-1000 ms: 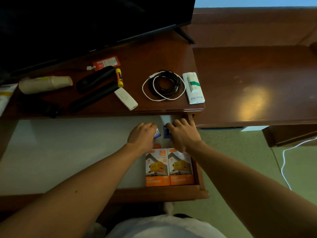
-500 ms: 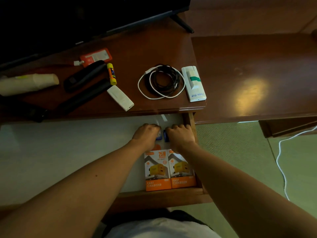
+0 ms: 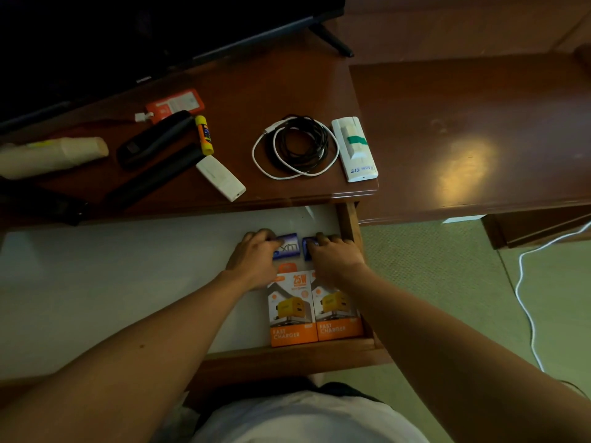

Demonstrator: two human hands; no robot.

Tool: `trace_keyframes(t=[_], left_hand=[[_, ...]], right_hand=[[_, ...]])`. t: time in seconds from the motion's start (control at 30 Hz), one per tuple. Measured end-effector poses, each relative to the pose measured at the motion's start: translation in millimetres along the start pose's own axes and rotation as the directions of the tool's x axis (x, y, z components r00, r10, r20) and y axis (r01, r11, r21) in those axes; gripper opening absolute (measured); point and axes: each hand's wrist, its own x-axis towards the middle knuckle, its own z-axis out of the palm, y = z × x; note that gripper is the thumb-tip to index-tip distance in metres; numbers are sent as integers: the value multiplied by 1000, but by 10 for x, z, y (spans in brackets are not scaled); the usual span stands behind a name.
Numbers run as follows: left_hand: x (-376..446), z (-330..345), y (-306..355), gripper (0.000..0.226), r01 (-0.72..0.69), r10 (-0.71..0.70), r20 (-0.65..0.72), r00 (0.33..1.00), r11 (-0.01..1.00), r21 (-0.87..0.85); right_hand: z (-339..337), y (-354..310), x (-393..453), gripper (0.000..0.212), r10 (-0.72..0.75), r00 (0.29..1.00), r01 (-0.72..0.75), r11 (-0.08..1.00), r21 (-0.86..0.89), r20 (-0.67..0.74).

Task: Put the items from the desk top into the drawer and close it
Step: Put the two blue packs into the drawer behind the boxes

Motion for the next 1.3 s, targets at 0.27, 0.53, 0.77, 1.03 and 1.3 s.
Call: trace_keyframes(t=[0.27, 0.53, 0.77, 1.03, 1.3], left_hand=[[50, 29, 69, 58, -24, 23, 30, 999, 999, 36], [52, 44, 93, 63, -28, 24, 53, 998, 998, 63], [29, 31, 129, 64, -19, 15, 57, 998, 998, 66], [14, 8, 141, 64, -27, 23, 58, 998, 998, 65], [-28, -42, 186, 68, -8, 4, 69, 998, 998, 65]], right_hand=[[-3, -16, -47, 55, 14, 1000, -14, 1000, -11, -14], [34, -20, -84, 54, 21, 999, -22, 999, -35, -29], [58, -19, -64, 58, 24, 999, -25, 999, -33, -33], [86, 6, -61, 61, 0, 999, -3, 998, -56, -44], [118, 19, -47, 60, -6, 998, 4, 999, -37, -60]])
